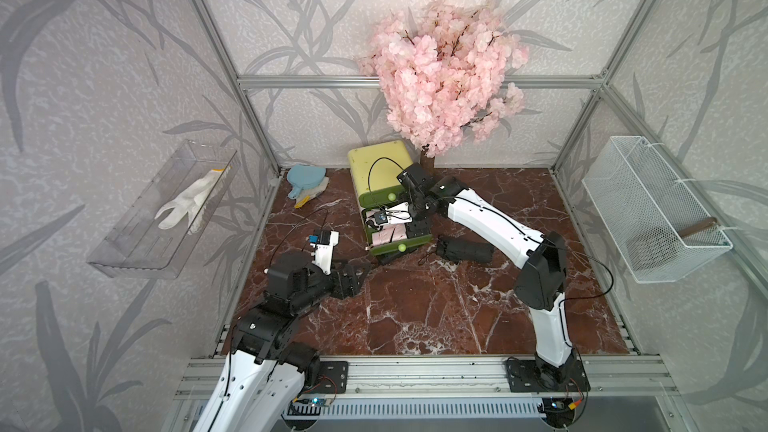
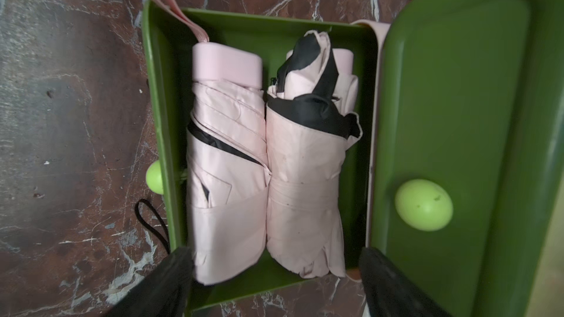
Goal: Place the umbrella in the drawer by color
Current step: Place the umbrella in the drawer.
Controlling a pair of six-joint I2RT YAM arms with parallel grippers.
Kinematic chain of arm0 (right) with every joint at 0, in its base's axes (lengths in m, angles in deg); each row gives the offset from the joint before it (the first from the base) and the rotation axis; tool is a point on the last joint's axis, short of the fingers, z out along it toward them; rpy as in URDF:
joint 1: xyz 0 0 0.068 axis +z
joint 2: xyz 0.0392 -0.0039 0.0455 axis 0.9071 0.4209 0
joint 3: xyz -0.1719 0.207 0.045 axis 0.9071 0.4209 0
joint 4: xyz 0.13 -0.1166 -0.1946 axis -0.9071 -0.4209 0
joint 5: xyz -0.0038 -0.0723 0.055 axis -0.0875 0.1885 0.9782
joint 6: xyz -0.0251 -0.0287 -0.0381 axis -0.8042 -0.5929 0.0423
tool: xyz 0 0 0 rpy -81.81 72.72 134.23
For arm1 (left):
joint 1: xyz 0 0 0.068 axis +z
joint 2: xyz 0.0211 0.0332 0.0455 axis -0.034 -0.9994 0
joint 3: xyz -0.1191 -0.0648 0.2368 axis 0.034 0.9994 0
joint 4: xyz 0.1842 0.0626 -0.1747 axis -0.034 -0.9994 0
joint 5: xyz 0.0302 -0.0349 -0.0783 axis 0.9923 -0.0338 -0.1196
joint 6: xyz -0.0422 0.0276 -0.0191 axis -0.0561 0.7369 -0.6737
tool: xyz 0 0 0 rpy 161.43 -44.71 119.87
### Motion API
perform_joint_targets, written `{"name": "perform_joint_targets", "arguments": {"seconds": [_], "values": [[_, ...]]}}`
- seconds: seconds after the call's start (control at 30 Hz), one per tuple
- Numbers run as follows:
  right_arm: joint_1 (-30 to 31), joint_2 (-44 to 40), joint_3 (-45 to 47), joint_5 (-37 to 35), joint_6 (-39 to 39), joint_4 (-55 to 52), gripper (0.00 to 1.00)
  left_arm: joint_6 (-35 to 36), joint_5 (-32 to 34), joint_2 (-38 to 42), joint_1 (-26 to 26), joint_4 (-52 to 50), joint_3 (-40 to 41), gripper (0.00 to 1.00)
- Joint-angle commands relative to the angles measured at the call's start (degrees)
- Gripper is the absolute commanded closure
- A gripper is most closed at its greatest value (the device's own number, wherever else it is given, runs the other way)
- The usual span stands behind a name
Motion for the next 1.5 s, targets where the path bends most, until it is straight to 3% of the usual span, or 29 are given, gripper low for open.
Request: {"name": "perform_joint_targets", "arguments": {"seconds": [0.0,0.27,0.33,0.5,0.7,0.87,1.07,1.47], "values": [[-0.1,-5.3,1.2,-1.5,4.6,0.9,0.1,0.8,1.2,0.7,-0.2,-1.1,-1.9,0.18],[0.5,-20.2,23.3,-1.7,20.4,22.9,0.18,1.2,5.2,-0.1,0.0,-2.2,-2.6,0.18],[1.4,-23.9,29.3,-2.9,27.4,28.8,0.25,1.2,7.1,-0.7,0.1,-2.3,-2.9,0.18],[4.9,-29.5,43.7,-6.8,47.6,44.4,0.28,-3.6,12.7,-4.8,0.3,-0.1,-4.1,0.2],[7.0,-31.7,53.7,-8.8,68.9,52.7,0.34,-11.0,14.0,-11.7,0.3,9.6,-0.4,0.42],[7.0,-30.7,60.1,-12.4,79.4,59.6,0.36,-13.0,13.2,-18.0,0.3,14.8,1.2,0.46],[7.1,-27.4,63.9,-10.6,86.8,68.5,0.4,-13.2,12.8,-24.0,0.2,18.6,2.5,0.47],[7.1,-25.9,66.3,-10.1,86.9,72.2,0.4,-12.3,13.3,-31.8,-0.2,23.2,2.5,0.55]]}}
